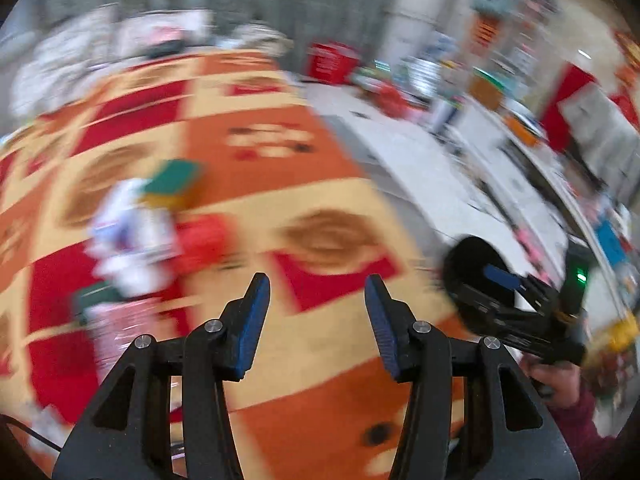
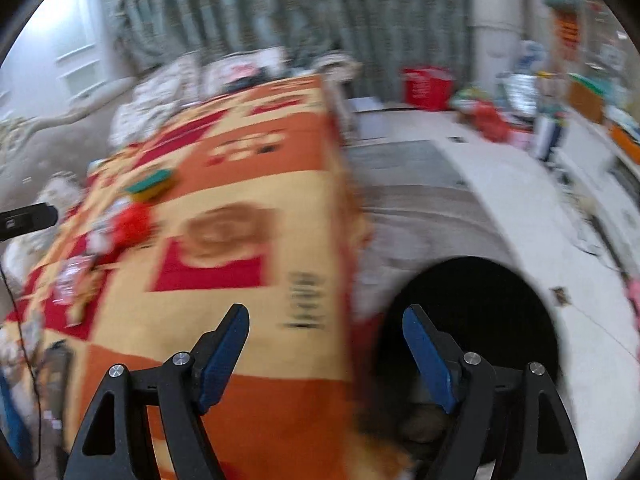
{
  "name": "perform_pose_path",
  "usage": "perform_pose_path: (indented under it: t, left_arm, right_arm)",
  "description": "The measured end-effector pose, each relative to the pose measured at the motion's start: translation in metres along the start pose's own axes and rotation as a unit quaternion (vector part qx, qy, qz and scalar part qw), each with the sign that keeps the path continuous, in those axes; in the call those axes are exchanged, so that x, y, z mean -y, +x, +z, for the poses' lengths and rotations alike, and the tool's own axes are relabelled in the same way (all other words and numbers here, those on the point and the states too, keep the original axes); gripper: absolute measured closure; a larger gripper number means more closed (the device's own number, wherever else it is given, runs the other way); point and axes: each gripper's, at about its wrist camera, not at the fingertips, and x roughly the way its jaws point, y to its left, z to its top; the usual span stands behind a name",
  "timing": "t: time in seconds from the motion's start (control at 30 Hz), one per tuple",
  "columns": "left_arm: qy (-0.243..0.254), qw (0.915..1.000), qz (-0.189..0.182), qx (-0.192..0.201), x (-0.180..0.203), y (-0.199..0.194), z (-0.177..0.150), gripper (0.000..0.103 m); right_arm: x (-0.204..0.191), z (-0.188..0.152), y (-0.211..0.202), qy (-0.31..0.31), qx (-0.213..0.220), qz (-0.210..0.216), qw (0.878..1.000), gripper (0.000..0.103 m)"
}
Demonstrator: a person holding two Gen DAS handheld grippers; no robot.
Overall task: Collect trash
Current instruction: 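Grasp the pink wrappers with left tool while right tool grasps red plastic bag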
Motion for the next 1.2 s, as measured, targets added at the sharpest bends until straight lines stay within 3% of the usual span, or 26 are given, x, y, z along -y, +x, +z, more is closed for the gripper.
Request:
perform_pose_path:
  t: [0.17,0.3,0.47,0.73,0.87,0.9,0.93,0.97,1.0,1.03,1.1,1.2]
  left_arm:
    - [-0.081,0.9952,0.054,-0.003,-0.104,-0.024,-0.033,0.055]
    - [-0.127,0.9899,0.060,-0.019,-0.152,-0.015,-0.062,0.055]
    - [-0.164,0.9853,0.029,-0.037,-0.170,0.010,-0.076,0.055]
    - [-0.189,0.9810,-0.006,-0.045,-0.177,0.049,-0.070,0.055]
    - [-0.198,0.9784,-0.021,-0.057,-0.178,0.068,-0.068,0.055]
    - [-0.200,0.9777,-0.029,-0.056,-0.179,0.071,-0.068,0.055]
    - [-0.200,0.9776,-0.034,-0.056,-0.180,0.073,-0.067,0.056]
    - [-0.201,0.9774,-0.035,-0.054,-0.181,0.074,-0.067,0.061]
    - [-0.202,0.9772,-0.039,-0.050,-0.183,0.074,-0.067,0.076]
    - [-0.201,0.9775,-0.039,-0.052,-0.184,0.074,-0.067,0.082]
    - [-0.198,0.9779,-0.044,-0.052,-0.185,0.072,-0.066,0.087]
    - [-0.189,0.9797,-0.049,-0.046,-0.182,0.063,-0.067,0.091]
  right_arm:
    - [-0.097,0.013,0.035,-0.053,-0.025,0.076,0.995,0.026]
    - [-0.158,0.019,0.063,-0.087,-0.033,0.104,0.990,0.026]
    - [-0.201,0.040,0.099,-0.097,-0.037,0.115,0.988,0.026]
    - [-0.233,0.081,0.160,-0.105,-0.046,0.112,0.987,0.026]
    - [-0.241,0.089,0.191,-0.112,-0.071,0.104,0.986,0.026]
    - [-0.240,0.088,0.197,-0.108,-0.077,0.115,0.984,0.028]
    - [-0.240,0.087,0.198,-0.104,-0.075,0.124,0.984,0.045]
    - [-0.237,0.086,0.196,-0.099,-0.068,0.135,0.983,0.056]
    - [-0.236,0.085,0.192,-0.094,-0.062,0.144,0.983,0.061]
    - [-0.235,0.084,0.188,-0.093,-0.055,0.141,0.984,0.067]
    - [-0.233,0.083,0.179,-0.096,-0.043,0.137,0.985,0.075]
    - [-0.227,0.083,0.162,-0.096,-0.030,0.140,0.985,0.079]
